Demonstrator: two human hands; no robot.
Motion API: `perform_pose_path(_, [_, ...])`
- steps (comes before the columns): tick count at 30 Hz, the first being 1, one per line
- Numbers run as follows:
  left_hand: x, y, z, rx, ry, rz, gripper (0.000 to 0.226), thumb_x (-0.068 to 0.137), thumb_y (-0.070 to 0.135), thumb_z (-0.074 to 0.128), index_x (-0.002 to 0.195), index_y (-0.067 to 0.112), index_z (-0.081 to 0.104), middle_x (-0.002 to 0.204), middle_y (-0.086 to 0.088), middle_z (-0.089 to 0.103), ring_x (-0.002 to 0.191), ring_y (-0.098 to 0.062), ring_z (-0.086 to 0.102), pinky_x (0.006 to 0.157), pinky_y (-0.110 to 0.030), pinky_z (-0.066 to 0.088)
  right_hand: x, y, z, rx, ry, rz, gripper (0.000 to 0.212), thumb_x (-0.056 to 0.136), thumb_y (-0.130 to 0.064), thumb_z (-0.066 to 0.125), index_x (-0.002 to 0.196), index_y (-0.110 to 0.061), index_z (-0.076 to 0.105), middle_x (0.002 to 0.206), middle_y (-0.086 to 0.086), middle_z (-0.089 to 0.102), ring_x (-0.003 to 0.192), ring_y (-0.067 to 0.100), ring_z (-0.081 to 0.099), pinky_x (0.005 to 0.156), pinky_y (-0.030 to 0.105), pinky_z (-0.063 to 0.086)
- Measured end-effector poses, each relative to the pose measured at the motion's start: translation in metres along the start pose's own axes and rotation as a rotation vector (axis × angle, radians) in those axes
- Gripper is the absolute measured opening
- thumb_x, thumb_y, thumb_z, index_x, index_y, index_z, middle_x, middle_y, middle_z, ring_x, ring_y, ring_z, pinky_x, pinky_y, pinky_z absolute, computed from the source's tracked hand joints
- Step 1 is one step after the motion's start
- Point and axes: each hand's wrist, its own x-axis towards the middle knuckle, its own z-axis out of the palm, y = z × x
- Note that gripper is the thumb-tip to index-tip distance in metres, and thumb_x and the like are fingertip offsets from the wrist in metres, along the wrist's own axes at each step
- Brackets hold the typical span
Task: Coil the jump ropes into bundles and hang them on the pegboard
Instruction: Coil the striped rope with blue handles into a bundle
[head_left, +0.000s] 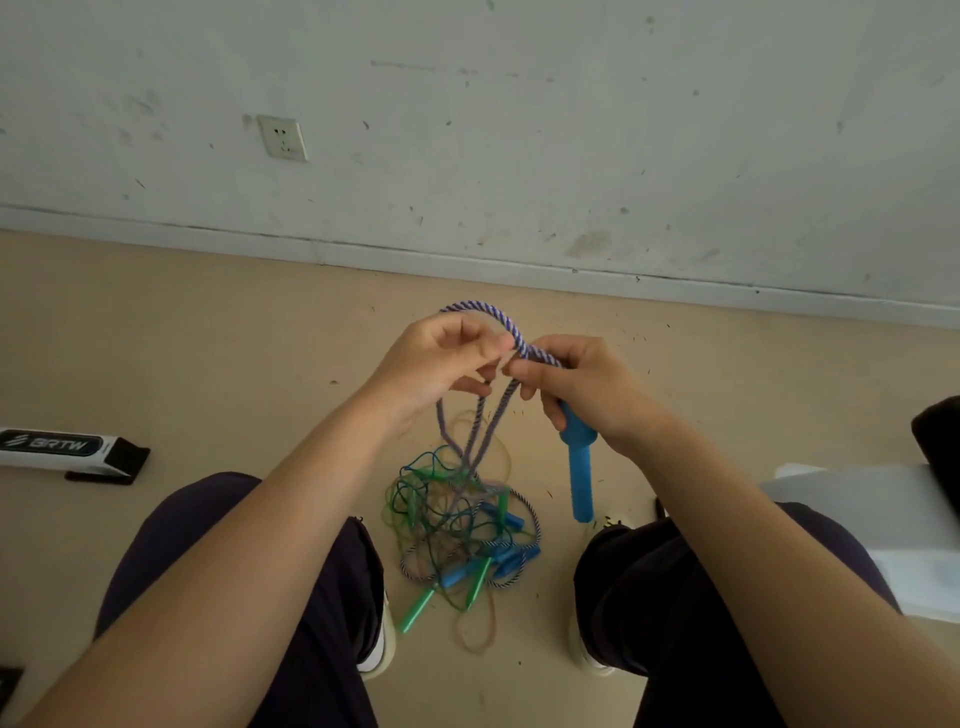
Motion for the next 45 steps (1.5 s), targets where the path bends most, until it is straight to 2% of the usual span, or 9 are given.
perform_pose_path(5, [-0.002,-0.018,0.007,0.428,-0.327,-0.113,0.017,0.088,0.021,0.075,0.104,0.019,0.070,0.104,0.005,0.074,0.100,-0.011,0.070,0.091,-0.028,0.056,0.002,-0.005,-0.011,0.322,0.020,-0.081,0.019,0.098,-0.019,0.055,0.093,-0.003,0.063,0.075,0.003,0.066,0.038,0.012,0.044,0.043,0.023,0.038])
perform_pose_path(9, [-0.001,-0.019,-0.004,0.754,-0.295,-0.104,0.019,0.095,0.032,0.064,0.099,0.016,0.074,0.099,0.003,0.076,0.096,-0.015,0.070,0.091,-0.041,0.055,0.001,-0.010,-0.022,0.544,0.114,-0.127,0.016,0.100,-0.020,0.052,0.097,-0.011,0.064,0.079,0.002,0.067,0.039,0.010,0.043,0.046,0.022,0.038])
perform_pose_path(13, [0.000,-0.007,-0.005,0.385,-0.176,-0.052,0.015,0.092,0.027,0.069,0.089,0.015,0.078,0.085,0.001,0.078,0.078,-0.019,0.073,0.063,-0.026,0.059,-0.001,-0.010,-0.028,0.482,0.149,-0.062,0.020,0.087,-0.032,0.065,0.097,-0.017,0.072,0.090,0.004,0.069,0.040,0.011,0.042,0.047,0.024,0.039])
perform_pose_path(19, [-0.003,0.000,0.012,-0.010,-0.030,0.062,0.023,0.079,0.037,0.074,0.087,0.017,0.080,0.080,-0.009,0.073,0.076,-0.020,0.070,0.069,-0.033,0.061,-0.005,-0.005,-0.005,0.154,-0.073,0.062,0.015,0.078,-0.031,0.075,0.088,-0.020,0.076,0.074,0.003,0.066,0.040,0.013,0.043,0.043,0.021,0.038])
perform_pose_path(26, [-0.001,0.002,0.014,-0.196,0.012,0.045,0.020,0.081,0.035,0.071,0.091,0.021,0.081,0.073,-0.001,0.069,0.073,-0.013,0.066,0.068,-0.024,0.055,-0.002,-0.005,-0.007,0.009,-0.048,0.103,0.014,0.082,-0.025,0.077,0.088,-0.013,0.072,0.074,0.012,0.064,0.043,0.015,0.045,0.048,0.027,0.039])
perform_pose_path(29, [-0.001,0.001,0.013,-0.180,-0.031,0.011,0.023,0.084,0.030,0.068,0.100,0.016,0.077,0.078,-0.001,0.069,0.079,-0.013,0.065,0.072,-0.026,0.054,-0.003,-0.005,-0.005,-0.058,-0.055,0.095,0.018,0.085,-0.026,0.074,0.084,-0.009,0.069,0.076,0.023,0.063,0.043,0.017,0.045,0.051,0.030,0.038])
perform_pose_path(33, [-0.001,0.000,0.009,-0.034,-0.066,-0.077,0.023,0.094,0.016,0.065,0.113,0.004,0.066,0.092,-0.005,0.072,0.091,-0.022,0.070,0.084,-0.039,0.058,-0.003,-0.009,-0.008,0.112,-0.021,0.003,0.010,0.094,-0.016,0.064,0.086,-0.009,0.063,0.076,0.007,0.067,0.040,0.014,0.046,0.045,0.026,0.040])
perform_pose_path(40, [-0.003,-0.008,0.001,0.483,-0.285,-0.161,0.014,0.090,0.017,0.072,0.101,0.024,0.076,0.101,0.006,0.077,0.103,-0.008,0.069,0.098,-0.029,0.051,-0.002,-0.009,-0.015,0.367,0.077,-0.072,0.008,0.098,-0.015,0.055,0.093,-0.010,0.058,0.077,0.004,0.066,0.038,0.011,0.043,0.044,0.024,0.039])
perform_pose_path(45, [-0.002,-0.010,0.003,0.444,-0.259,-0.106,0.016,0.089,0.014,0.073,0.092,0.030,0.077,0.088,0.009,0.077,0.085,-0.004,0.071,0.079,-0.023,0.057,-0.002,-0.009,-0.022,0.528,0.102,-0.068,0.010,0.093,-0.020,0.061,0.088,-0.012,0.062,0.080,0.003,0.068,0.039,0.011,0.041,0.045,0.023,0.038])
